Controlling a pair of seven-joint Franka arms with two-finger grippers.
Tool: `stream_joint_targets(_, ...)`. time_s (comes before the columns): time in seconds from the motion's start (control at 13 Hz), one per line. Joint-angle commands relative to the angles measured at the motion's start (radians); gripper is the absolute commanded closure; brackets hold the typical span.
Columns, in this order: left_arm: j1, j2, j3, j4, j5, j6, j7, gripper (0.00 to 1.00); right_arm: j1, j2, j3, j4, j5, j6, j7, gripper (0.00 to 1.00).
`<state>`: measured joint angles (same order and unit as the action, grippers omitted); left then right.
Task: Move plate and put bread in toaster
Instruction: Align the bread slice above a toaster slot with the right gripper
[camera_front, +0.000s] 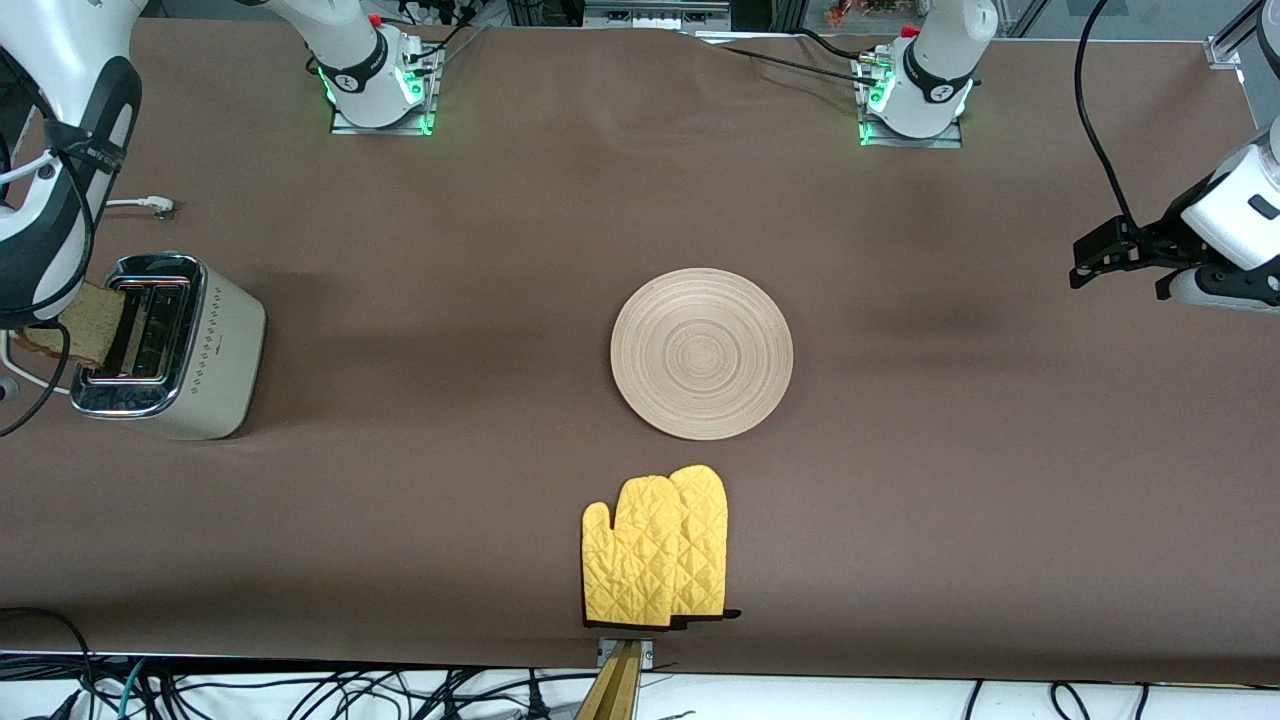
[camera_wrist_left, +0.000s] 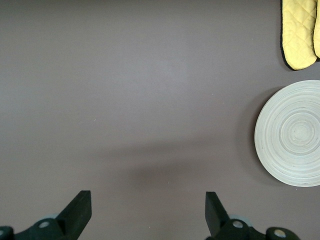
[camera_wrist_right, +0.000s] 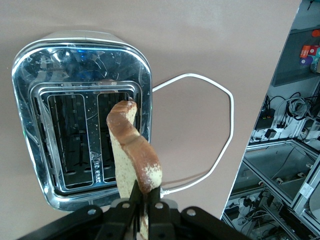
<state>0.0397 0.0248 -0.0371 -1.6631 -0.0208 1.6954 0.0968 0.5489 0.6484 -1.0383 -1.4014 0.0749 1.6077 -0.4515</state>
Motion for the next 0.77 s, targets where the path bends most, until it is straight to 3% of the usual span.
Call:
stream_joint_targets(0.0, 0.008, 0.014, -0.003, 0.032, -0.013, -0.019, 0.020, 0.00, -0.004, -0.004, 0.000, -0.001, 0.022, -0.008, 0.005, 1.00)
stream_joint_targets(0.69, 0.008, 0.014, -0.003, 0.032, -0.013, -0.019, 0.020, 0.00, 0.026, -0.006, 0.000, 0.001, 0.037, -0.057, 0.013, 1.00)
